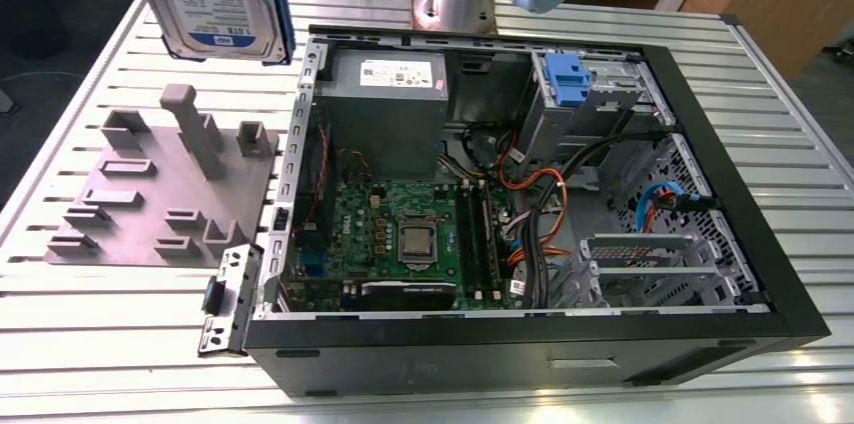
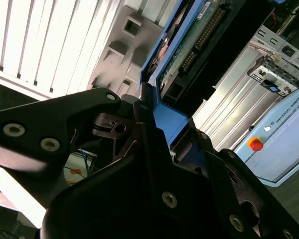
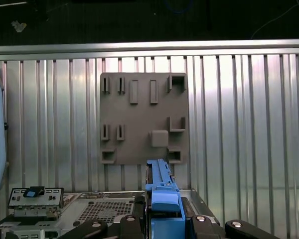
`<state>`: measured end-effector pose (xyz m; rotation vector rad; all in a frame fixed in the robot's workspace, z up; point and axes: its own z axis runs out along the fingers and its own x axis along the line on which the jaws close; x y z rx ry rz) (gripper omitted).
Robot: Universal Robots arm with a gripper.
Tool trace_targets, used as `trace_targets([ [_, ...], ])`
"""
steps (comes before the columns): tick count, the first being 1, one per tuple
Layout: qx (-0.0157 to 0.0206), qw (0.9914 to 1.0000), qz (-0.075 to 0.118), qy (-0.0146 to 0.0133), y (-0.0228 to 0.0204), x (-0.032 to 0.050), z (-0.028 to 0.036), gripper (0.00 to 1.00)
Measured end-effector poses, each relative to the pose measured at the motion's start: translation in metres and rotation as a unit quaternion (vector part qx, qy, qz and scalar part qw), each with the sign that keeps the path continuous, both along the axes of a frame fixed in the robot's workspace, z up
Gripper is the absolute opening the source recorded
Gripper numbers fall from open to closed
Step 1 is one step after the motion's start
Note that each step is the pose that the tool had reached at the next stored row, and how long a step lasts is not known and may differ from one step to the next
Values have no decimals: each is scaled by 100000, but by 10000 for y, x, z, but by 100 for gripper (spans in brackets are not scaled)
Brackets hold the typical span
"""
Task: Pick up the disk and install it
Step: 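Pick up the disk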
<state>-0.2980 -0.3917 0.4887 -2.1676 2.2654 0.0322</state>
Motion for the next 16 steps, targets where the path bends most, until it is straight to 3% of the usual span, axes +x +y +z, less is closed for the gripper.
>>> trace_targets([
  [16,0,100000,0,-1,0,51,0,37],
])
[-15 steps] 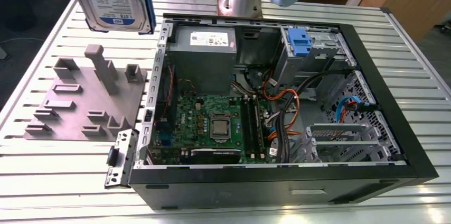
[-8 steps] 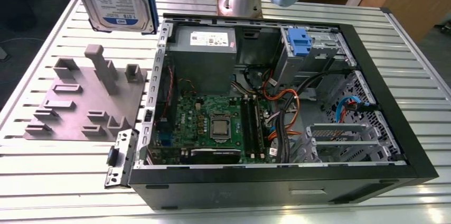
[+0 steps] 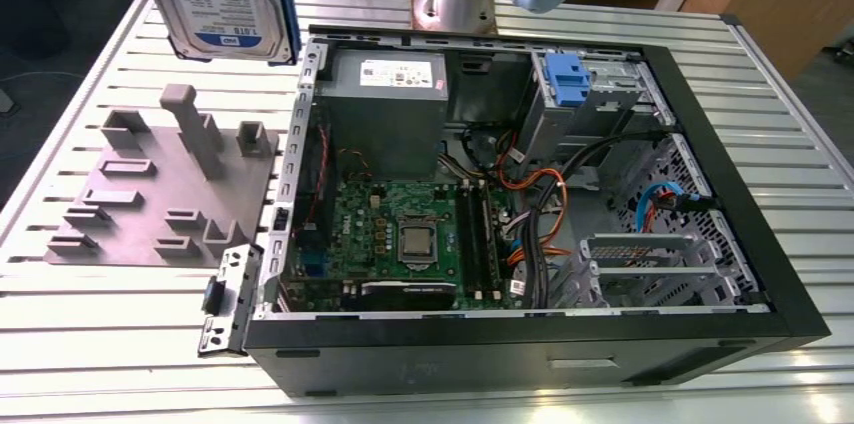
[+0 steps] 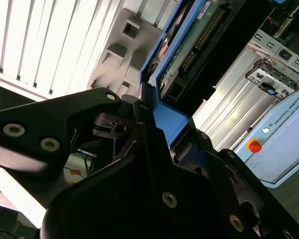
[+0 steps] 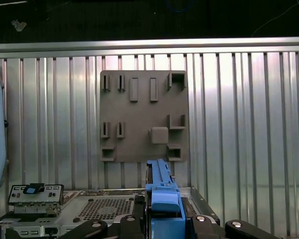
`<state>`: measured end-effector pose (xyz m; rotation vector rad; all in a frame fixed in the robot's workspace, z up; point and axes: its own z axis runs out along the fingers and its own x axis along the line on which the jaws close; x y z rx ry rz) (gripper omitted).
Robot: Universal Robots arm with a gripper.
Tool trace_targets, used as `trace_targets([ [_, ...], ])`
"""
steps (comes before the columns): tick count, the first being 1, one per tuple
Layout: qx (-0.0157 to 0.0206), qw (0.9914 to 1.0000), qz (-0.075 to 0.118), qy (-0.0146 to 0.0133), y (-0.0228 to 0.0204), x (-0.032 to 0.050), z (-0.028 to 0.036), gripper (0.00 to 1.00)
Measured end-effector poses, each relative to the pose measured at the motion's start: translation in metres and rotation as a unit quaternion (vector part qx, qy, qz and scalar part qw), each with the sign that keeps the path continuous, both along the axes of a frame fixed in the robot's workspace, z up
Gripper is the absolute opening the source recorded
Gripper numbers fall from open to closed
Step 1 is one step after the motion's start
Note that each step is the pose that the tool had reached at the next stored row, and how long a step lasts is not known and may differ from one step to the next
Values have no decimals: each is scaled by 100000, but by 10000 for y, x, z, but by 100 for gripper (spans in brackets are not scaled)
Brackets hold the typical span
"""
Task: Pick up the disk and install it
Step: 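Pick up the disk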
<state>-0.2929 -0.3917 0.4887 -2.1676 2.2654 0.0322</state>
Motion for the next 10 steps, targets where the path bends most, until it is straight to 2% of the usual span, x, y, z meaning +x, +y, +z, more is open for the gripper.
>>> trace_targets([
  [2,-3,100000,7,2,-3,1,0,37],
  [5,0,100000,1,0,-38,0,0,37],
  [10,-4,100000,-3,3,-157,0,-1,37],
])
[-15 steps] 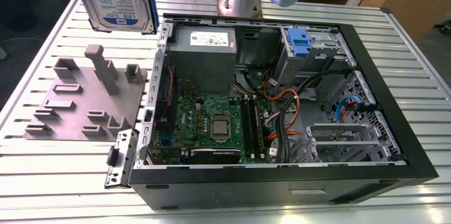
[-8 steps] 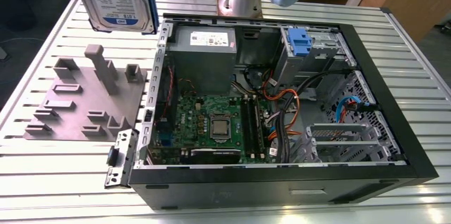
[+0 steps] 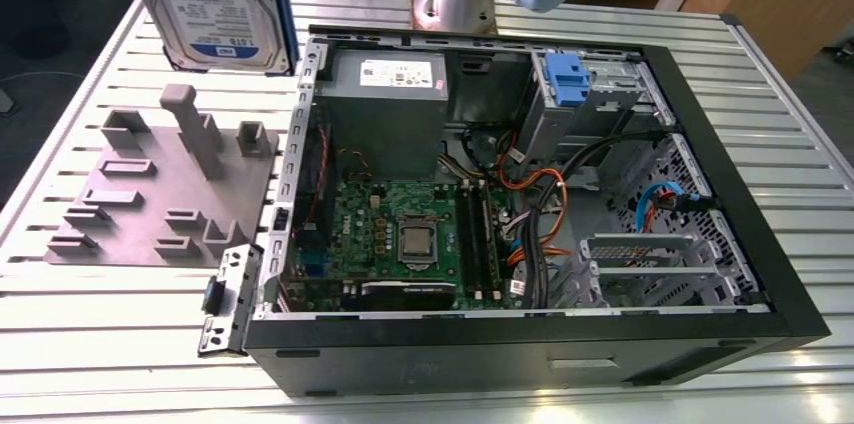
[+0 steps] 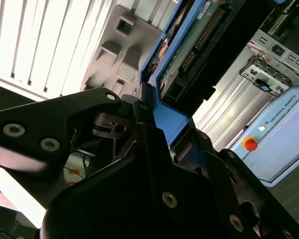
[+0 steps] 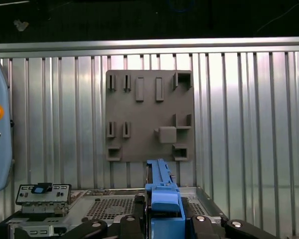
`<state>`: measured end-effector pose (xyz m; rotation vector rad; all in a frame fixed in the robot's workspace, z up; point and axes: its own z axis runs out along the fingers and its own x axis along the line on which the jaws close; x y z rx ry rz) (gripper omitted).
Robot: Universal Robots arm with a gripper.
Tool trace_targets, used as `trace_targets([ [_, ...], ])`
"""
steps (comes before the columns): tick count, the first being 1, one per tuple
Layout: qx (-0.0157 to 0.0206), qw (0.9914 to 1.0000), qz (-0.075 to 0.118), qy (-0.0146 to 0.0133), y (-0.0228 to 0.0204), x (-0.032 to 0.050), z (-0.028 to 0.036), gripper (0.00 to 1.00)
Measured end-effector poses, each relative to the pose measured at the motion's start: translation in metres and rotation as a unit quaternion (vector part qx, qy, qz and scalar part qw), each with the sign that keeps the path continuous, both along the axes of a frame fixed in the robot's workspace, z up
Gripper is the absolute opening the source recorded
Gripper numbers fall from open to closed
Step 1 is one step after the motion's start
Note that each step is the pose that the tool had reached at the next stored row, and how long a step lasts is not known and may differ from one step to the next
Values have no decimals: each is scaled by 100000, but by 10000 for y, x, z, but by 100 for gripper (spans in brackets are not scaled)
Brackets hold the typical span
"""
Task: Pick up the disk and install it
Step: 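Pick up the disk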
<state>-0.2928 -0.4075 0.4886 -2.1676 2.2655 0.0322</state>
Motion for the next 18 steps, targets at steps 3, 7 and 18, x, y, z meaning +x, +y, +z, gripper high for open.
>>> trace_targets([
  [3,5,100000,3,-4,-42,3,-3,37],
  [7,6,100000,6,-7,-52,52,-8,37],
  [18,4,100000,3,-3,-92,233,-21,37],
])
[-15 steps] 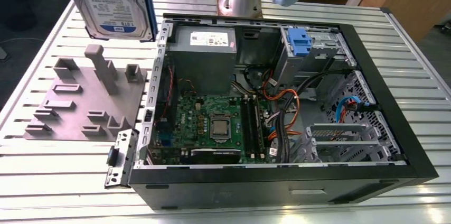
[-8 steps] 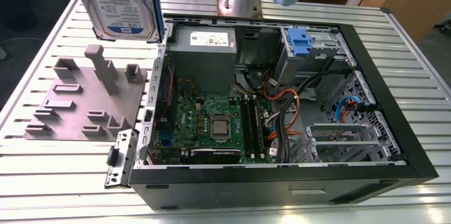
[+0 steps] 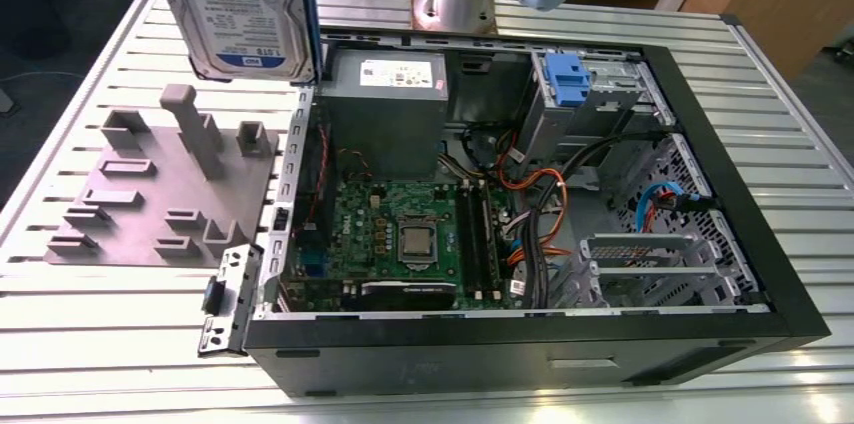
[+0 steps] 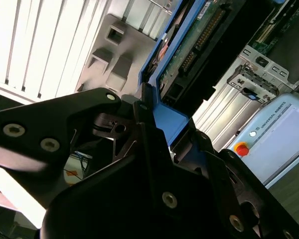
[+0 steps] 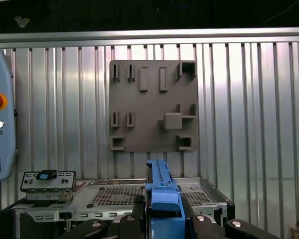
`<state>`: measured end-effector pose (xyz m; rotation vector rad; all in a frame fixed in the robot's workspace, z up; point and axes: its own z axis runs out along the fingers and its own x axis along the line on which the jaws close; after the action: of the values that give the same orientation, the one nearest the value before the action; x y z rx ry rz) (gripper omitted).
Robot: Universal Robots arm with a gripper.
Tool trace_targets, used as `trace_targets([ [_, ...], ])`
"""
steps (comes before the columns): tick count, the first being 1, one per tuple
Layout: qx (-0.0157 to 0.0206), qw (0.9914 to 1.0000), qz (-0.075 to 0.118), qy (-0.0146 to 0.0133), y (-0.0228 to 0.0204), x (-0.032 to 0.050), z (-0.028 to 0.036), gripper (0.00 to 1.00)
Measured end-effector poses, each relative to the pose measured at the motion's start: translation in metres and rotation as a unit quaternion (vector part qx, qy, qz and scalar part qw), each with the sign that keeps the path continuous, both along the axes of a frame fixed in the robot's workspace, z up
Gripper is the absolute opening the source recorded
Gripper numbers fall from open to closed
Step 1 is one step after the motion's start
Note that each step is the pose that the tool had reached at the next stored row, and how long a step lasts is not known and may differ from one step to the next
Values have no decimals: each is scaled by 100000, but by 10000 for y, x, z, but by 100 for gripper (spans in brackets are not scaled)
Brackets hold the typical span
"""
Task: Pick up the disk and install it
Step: 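Pick up the disk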
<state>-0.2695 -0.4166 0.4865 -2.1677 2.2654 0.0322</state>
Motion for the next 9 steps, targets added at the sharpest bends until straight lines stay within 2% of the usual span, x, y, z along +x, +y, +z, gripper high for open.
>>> trace_targets([
  [4,-1,100000,2,1,-32,58,-5,37],
  [9,-2,100000,3,-2,-42,215,-13,37],
])
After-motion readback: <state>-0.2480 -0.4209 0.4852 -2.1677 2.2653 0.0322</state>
